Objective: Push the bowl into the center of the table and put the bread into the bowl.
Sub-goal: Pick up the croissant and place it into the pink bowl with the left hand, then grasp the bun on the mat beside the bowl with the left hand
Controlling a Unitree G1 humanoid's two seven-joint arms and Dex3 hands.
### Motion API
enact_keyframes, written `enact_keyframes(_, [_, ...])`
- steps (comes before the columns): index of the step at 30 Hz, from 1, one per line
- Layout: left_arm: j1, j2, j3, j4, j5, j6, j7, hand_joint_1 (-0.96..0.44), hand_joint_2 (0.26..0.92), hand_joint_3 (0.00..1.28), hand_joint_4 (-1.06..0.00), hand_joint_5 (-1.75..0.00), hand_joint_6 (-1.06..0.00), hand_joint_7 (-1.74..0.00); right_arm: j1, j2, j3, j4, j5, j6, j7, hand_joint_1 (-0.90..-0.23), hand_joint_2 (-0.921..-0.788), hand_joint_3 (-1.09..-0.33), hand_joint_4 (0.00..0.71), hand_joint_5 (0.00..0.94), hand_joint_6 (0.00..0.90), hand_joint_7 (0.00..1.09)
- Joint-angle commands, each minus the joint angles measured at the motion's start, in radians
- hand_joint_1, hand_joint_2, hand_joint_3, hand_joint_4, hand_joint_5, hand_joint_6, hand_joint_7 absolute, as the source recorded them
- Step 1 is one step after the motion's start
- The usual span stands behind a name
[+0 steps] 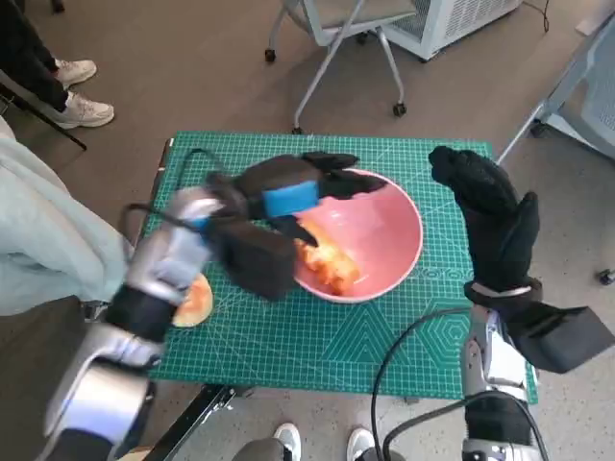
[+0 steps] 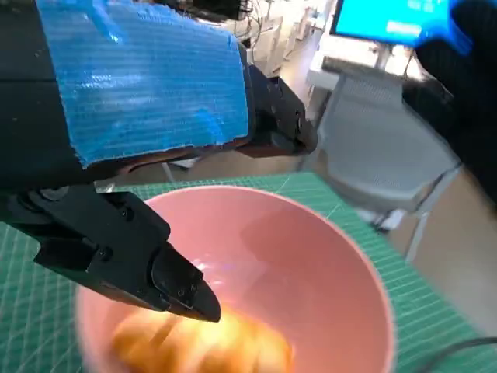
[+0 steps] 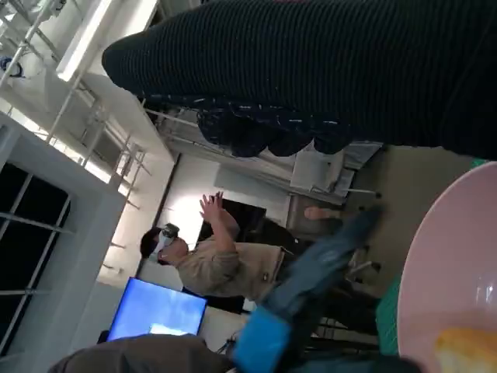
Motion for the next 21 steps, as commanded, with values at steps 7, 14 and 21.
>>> enact_keyframes(7, [0.216, 0.197, 0.193, -0.266, -0.156, 0.037, -0.092, -0.08, 0.760, 0.00, -0.11, 0.00, -0.28, -0.01, 0.026, 0.003, 0.001, 0.004, -0.003, 0.004, 0.004, -0.636, -0.921, -0.751, 0.203, 0.000, 0.117, 0.50])
enact_keyframes(14, [0.350, 0.314, 0.286, -0.353, -0.168, 0.022, -0.109, -0.09, 0.740, 0.00, -0.12, -0.01, -0.29, -0.01, 0.025, 0.005, 0.005, 0.008, -0.004, 0.002, 0.005, -0.634, -0.921, -0.751, 0.203, 0.000, 0.116, 0.51])
enact_keyframes(21, [0.465, 0.432, 0.348, -0.455, -0.175, 0.099, -0.185, -0.03, 0.711, 0.00, -0.13, -0.01, -0.29, -0.01, 0.018, 0.002, 0.006, 0.017, -0.005, 0.002, 0.007, -0.635, -0.921, -0.750, 0.203, 0.000, 0.116, 0.51])
